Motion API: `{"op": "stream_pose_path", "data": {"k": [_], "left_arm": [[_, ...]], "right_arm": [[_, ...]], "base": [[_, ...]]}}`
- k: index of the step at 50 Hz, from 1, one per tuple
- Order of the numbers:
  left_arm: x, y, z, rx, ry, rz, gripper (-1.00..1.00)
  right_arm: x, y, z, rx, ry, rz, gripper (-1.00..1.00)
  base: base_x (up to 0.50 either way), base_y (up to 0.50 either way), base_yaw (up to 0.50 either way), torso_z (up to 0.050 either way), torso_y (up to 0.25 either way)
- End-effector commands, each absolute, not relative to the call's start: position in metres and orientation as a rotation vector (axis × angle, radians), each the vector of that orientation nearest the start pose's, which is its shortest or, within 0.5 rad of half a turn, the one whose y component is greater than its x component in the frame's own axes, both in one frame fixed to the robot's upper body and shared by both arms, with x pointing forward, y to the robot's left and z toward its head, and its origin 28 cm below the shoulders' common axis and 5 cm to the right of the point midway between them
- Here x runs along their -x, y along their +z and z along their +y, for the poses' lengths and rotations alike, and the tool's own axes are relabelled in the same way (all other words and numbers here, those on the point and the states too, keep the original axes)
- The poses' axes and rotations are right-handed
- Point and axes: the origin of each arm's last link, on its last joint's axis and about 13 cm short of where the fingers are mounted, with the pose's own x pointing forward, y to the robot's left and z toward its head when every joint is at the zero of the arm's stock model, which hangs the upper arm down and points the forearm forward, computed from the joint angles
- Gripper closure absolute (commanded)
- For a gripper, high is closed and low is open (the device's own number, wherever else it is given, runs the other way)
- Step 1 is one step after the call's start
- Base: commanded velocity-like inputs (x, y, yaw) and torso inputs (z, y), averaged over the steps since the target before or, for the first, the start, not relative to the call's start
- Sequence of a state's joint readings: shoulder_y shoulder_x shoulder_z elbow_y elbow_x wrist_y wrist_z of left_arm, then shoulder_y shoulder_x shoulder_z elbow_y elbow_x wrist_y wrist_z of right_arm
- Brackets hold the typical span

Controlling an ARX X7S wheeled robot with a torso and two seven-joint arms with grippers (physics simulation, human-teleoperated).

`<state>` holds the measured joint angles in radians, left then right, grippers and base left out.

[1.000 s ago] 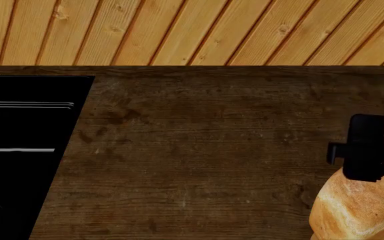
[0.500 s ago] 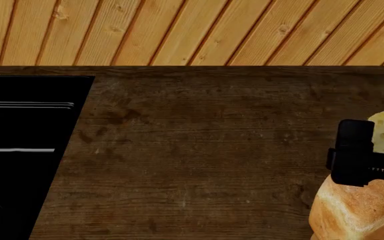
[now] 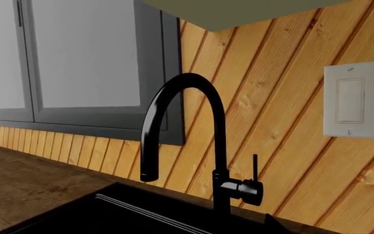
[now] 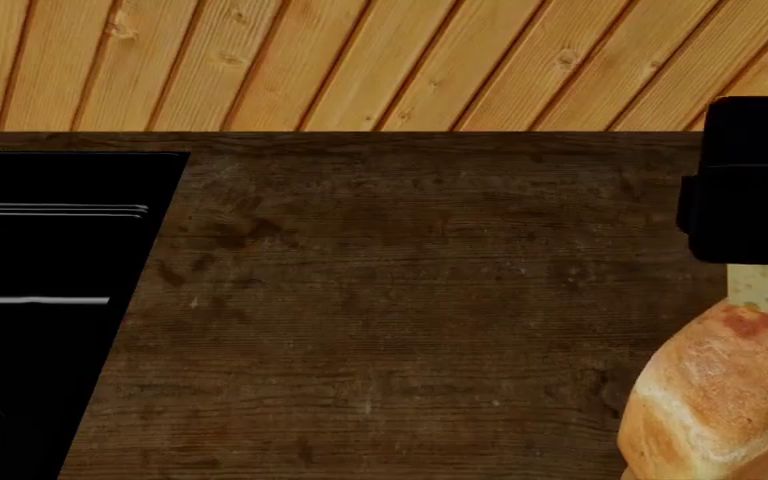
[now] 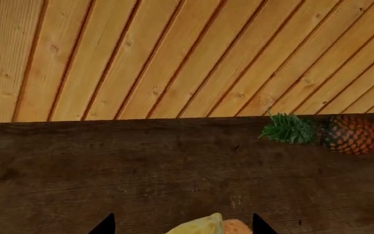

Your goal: Pick up the wedge of cheese and place it on the slice of bread to prepare a simple cheese on bread dish.

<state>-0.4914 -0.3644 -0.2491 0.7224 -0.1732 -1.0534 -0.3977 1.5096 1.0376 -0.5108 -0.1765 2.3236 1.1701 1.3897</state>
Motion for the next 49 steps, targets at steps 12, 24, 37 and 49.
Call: {"op": "stream_pose_path", "data": {"k": [12,24,37,49], "left_arm": [[-0.229,0.215,0.302,-0.122,0.601,-0.221,-1.0],[-0.229,0.215,0.302,-0.123,0.609,-0.206,-1.0],[-0.229,0.215,0.302,-0.127,0.609,-0.191,-1.0],[-0.23,0.214,0.302,-0.125,0.604,-0.198,-1.0]], "right_arm": [[-0.107,0.431,-0.151,0.159,-0.097,-0.14,-1.0],[-0.088,0.384,-0.12,0.183,0.051,-0.235,-1.0],[-0.084,0.336,-0.105,0.24,0.154,-0.268,-1.0],[-0.095,0.316,-0.109,0.145,0.168,-0.238,-1.0]], "base": [[0.0,0.0,0.0,0.0,0.0],[0.0,0.0,0.0,0.0,0.0],[0.0,0.0,0.0,0.0,0.0],[0.0,0.0,0.0,0.0,0.0]]}}
